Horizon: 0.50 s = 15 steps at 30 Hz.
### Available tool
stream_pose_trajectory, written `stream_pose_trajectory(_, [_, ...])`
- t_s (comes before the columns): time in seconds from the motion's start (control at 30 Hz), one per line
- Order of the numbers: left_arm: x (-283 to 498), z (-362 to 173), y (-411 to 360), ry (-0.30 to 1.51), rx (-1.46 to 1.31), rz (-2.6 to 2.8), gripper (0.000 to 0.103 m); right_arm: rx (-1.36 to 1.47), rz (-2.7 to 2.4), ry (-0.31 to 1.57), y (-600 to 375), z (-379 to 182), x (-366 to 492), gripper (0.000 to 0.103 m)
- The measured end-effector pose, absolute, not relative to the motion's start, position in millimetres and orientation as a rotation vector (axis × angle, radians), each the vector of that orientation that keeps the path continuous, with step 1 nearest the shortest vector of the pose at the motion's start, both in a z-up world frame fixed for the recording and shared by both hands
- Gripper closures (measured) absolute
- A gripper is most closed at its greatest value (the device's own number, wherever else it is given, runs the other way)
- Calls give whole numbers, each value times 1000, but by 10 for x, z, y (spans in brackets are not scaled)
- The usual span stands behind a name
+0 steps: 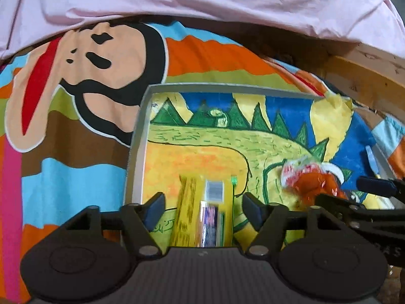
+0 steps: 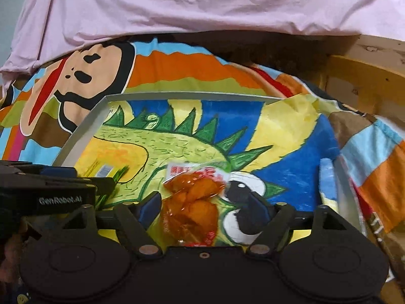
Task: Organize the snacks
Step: 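Carry both snacks into the metal tray and open both tools, then withdraw both tools from the tray back over the remaining snacks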
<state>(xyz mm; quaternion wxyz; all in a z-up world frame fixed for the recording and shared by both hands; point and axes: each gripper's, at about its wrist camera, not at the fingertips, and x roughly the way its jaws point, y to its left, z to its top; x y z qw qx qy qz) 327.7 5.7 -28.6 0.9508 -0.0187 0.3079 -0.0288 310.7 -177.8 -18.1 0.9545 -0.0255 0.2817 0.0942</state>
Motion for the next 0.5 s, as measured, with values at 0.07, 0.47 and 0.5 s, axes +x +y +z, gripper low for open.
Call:
stream_pose_trajectory(0.07, [3227,-240,53,611,-39,-52,23,-59,183,556,-1834,-136,3047,21])
stream_pose_trajectory(0.47, [2616,207,-1,493,-38,8,1,-15,167,391,-2150,333,2452,2])
stream_pose_trajectory(0.5, [2533,252,-4,483,-41,9,1,-15,167,377,-2172,378,2368,1])
